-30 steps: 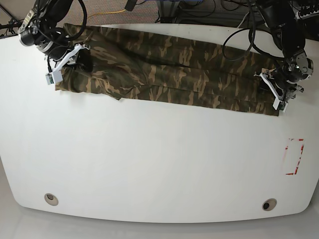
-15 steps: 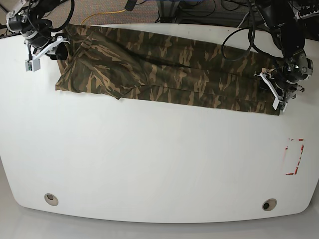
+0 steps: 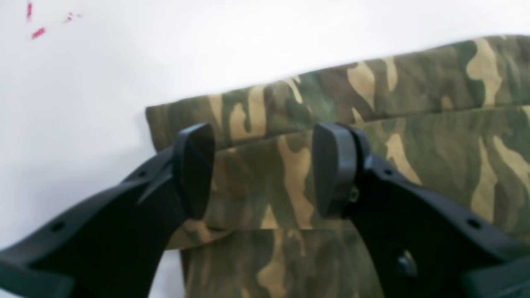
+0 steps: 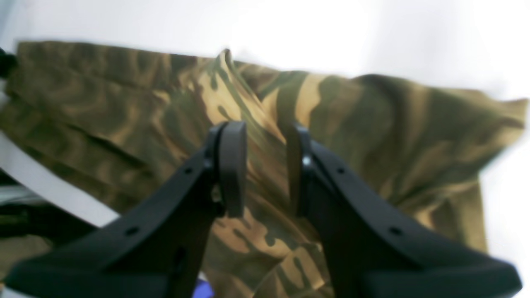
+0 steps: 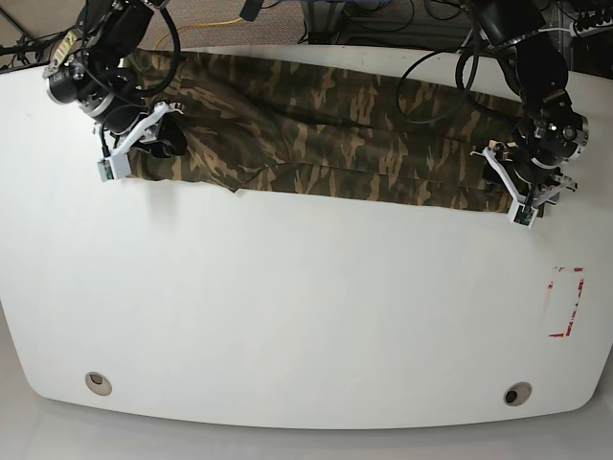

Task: Fold the T-shirt properly
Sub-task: 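Regrasp the folded strip ends with both grippers and straighten it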

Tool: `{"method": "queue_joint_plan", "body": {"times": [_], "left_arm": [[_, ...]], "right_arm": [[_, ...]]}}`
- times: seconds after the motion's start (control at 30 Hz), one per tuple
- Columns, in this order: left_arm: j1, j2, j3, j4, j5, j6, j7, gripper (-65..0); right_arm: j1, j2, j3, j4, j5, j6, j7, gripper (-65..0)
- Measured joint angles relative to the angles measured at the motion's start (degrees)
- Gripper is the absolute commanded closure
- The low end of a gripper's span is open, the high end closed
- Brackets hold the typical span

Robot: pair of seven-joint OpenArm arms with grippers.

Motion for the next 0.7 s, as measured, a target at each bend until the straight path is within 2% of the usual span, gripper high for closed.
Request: {"method": "queue_joint_plan", "body": {"times": [0.2, 0.3, 0.37, 0.47, 0.7], "left_arm": [[1.55, -0.07, 0.81, -3.48, -0.22, 0.00, -0.13, -34.4], [2.47, -0.37, 0.50, -5.40, -0.50, 0.00, -0.13, -34.4], [3.21, -1.46, -0.04, -6.14, -1.29, -0.07, -1.42, -34.4], [3.32, -1.99, -0.79, -8.50, -3.37, -0.07, -2.99, -34.4], [2.21, -2.29, -0.68, -10.45, -4.33, -0.28, -4.00, -35.0]], "right_arm": [[4.13, -0.11, -3.87, -8.17, -13.92, -0.04, -0.09, -16.0], [6.49, -0.20, -4.31, -12.50, -19.85, -0.15, 3.72, -16.0], [7.06, 0.55, -4.39, -14.67, -20.90, 0.26, 6.95, -16.0], [9.33, 3.65, -5.95, -19.71, -22.32, 0.61, 10.71, -16.0], [15.67, 9.88, -6.58, -29.11, -23.10, 0.61, 13.00, -16.0]]}}
